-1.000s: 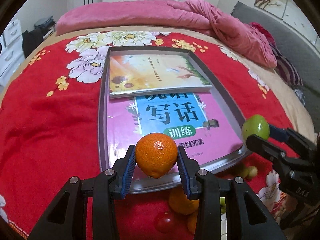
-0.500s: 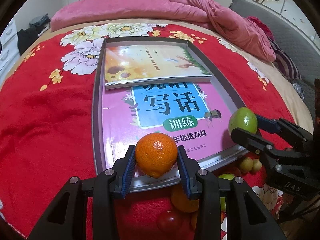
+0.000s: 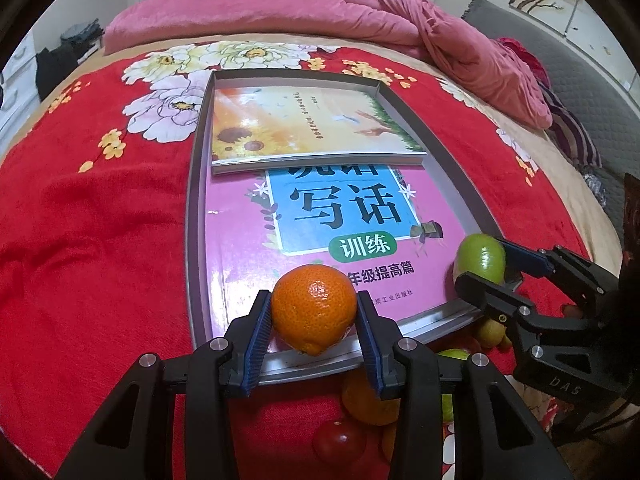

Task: Organize fruits
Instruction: 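Carry the guava in the right tool and the orange in the left tool over the tray, then lower the orange onto the workbook and open the left tool while the right tool releases the guava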

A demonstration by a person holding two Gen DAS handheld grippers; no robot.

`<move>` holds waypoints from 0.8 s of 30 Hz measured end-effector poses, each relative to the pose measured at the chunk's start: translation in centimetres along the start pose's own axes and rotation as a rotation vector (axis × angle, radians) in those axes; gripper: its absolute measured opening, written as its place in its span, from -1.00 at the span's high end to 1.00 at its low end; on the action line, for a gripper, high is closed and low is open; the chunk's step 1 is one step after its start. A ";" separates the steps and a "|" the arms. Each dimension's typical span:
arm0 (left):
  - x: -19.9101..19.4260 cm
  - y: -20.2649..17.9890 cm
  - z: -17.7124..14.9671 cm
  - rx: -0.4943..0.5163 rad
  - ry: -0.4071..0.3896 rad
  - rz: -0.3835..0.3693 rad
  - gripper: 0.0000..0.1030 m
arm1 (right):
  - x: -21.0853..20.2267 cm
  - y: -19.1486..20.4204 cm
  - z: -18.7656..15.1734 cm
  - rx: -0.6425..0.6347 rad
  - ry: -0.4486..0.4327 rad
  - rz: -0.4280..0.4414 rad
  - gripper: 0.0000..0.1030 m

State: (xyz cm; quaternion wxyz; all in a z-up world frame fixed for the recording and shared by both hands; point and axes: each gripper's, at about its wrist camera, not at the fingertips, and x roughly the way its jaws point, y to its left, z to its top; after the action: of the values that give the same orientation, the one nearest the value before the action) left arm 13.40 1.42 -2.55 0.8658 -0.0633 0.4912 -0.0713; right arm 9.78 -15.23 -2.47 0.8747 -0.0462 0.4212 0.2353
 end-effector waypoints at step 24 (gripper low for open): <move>0.0 0.3 0.0 -0.019 -0.003 -0.012 0.01 | -1.5 -0.2 0.2 0.017 -0.061 0.037 -0.25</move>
State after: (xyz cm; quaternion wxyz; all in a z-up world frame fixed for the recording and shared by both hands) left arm 13.43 1.76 -2.56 0.8654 -0.0746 0.4904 -0.0716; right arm 9.20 -15.96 -1.20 0.8829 -0.0236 0.3973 0.2492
